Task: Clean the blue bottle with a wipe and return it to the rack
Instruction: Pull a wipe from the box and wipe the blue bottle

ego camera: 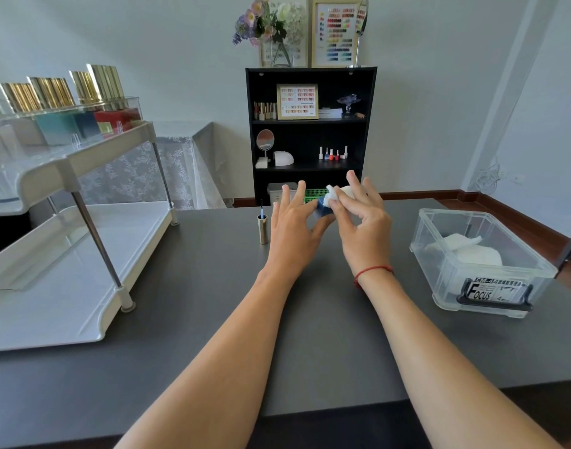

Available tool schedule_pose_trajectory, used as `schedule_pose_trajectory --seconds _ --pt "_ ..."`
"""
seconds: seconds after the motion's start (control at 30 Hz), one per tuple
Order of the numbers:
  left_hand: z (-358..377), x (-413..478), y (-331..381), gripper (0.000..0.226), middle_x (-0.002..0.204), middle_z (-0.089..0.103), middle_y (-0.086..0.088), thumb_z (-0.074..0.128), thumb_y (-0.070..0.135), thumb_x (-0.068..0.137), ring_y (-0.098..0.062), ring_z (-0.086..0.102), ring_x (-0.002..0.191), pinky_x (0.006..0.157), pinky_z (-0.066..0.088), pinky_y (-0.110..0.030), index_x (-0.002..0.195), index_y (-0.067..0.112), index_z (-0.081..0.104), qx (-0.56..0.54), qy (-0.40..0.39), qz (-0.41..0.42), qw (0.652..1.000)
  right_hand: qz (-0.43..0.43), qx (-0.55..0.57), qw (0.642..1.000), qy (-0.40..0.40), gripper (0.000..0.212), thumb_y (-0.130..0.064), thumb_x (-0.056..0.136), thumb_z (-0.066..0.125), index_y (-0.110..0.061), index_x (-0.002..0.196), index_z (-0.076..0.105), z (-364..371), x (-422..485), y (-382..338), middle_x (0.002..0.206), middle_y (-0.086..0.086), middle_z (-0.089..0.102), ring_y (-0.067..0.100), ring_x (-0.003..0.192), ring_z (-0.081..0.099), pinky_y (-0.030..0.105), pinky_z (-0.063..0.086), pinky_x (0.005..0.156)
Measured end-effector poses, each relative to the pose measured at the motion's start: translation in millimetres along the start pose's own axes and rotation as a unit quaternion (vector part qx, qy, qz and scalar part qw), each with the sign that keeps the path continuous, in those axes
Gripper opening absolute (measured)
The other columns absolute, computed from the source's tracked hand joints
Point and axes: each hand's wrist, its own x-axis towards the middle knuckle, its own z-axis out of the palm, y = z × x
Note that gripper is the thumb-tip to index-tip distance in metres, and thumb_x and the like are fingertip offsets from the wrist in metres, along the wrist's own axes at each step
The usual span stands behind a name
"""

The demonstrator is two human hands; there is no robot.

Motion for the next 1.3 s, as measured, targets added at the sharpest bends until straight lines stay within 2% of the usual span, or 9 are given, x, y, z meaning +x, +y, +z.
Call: schedule_pose_trajectory --seconds 0.2,0.37,0.53,0.67,0.8,0.9,1.1,1.2,1.3 --pt "-0.8 -2.2 -1.5 0.031 0.154 0.03 -0.003 0.058 0.039 0.089 -0.026 0.008 0.147 0.118 0.006 -0.046 0.111 0.019 0.066 -0.014 -0.006 0.009 1.0 0.0 -0.008 1.0 -0.013 0.026 -0.016 0.09 0.062 -0.01 0.114 0.067 -3.9 2.5 3.9 0.14 0.004 0.052 0.023 0.139 0.035 0.029 0.03 0.11" --pt "-0.7 -1.4 -3.1 0.03 0.154 0.03 -0.002 0.059 0.039 0.089 -0.025 0.008 0.147 0.117 0.004 -0.046 0.111 0.019 0.066 -0.006 -0.007 0.009 1.0 -0.059 -0.053 0.997 -0.007 0.022 -0.009 0.09 0.059 -0.005 0.108 0.07 -1.7 3.2 6.2 0.131 0.008 0.06 0.029 0.131 0.045 0.04 0.037 0.108" --pt "-0.7 -2.3 -4.3 0.024 0.154 0.031 -0.003 0.06 0.038 0.089 -0.026 0.006 0.147 0.117 0.004 -0.049 0.104 0.02 0.067 -0.007 -0.013 0.004 1.0 -0.067 -0.076 0.995 -0.005 0.019 -0.009 0.091 0.055 -0.002 0.1 0.07 0.0 4.4 7.5 0.128 0.011 0.061 0.027 0.13 0.046 0.034 0.037 0.105" --pt "0.7 -1.9 -4.2 0.025 0.154 0.032 -0.003 0.06 0.038 0.089 -0.025 0.006 0.148 0.117 0.001 -0.049 0.108 0.023 0.066 0.0 -0.019 0.0 1.0 -0.008 -0.034 0.999 0.02 0.022 -0.012 0.092 0.055 -0.002 0.107 0.068 0.5 1.6 3.5 0.124 0.009 0.062 0.022 0.125 0.049 0.035 0.042 0.105" --pt "1.1 -0.4 -5.5 0.034 0.154 0.031 -0.002 0.059 0.041 0.089 -0.022 0.006 0.148 0.117 0.0 -0.047 0.113 0.018 0.065 0.005 -0.013 -0.02 1.0 0.066 0.034 0.995 0.069 0.023 -0.015 0.092 0.056 -0.005 0.109 0.067 -5.5 0.6 -1.1 0.126 0.006 0.061 0.018 0.124 0.051 0.031 0.04 0.106" --pt "1.0 0.6 -6.9 0.036 0.154 0.031 -0.001 0.059 0.042 0.088 -0.02 0.006 0.148 0.117 -0.002 -0.045 0.114 0.018 0.065 0.004 -0.01 -0.023 1.0 0.09 0.048 0.994 0.046 0.022 -0.02 0.09 0.061 -0.008 0.106 0.07 -8.3 0.2 0.9 0.133 0.002 0.057 0.016 0.128 0.046 0.03 0.037 0.107" --pt "1.1 -0.1 -7.0 0.033 0.153 0.033 -0.003 0.059 0.04 0.088 -0.021 0.008 0.148 0.117 -0.001 -0.045 0.114 0.022 0.067 -0.013 -0.005 -0.006 1.0 0.111 0.066 0.991 -0.022 0.031 -0.026 0.089 0.063 -0.01 0.115 0.068 -5.5 -0.1 -1.3 0.148 -0.001 0.042 0.013 0.14 0.031 0.028 0.027 0.111" --pt "-0.1 -1.4 -5.3 0.032 0.153 0.033 -0.004 0.059 0.037 0.089 -0.021 0.008 0.148 0.118 0.0 -0.044 0.116 0.021 0.066 -0.016 -0.006 0.002 1.0 0.128 0.078 0.987 -0.055 0.035 -0.029 0.089 0.063 -0.012 0.12 0.065 -5.5 -0.9 -2.7 0.15 0.0 0.038 0.013 0.143 0.026 0.035 0.024 0.116" --pt "-1.4 -3.7 -2.9 0.031 0.153 0.032 -0.005 0.059 0.031 0.09 -0.021 0.006 0.148 0.117 0.002 -0.041 0.12 0.023 0.064 -0.05 -0.016 0.02 0.998 0.138 0.094 0.983 -0.074 0.039 -0.033 0.086 0.065 -0.016 0.121 0.064 -5.3 -1.3 -3.1 0.149 -0.001 0.039 0.014 0.142 0.027 0.042 0.027 0.117"
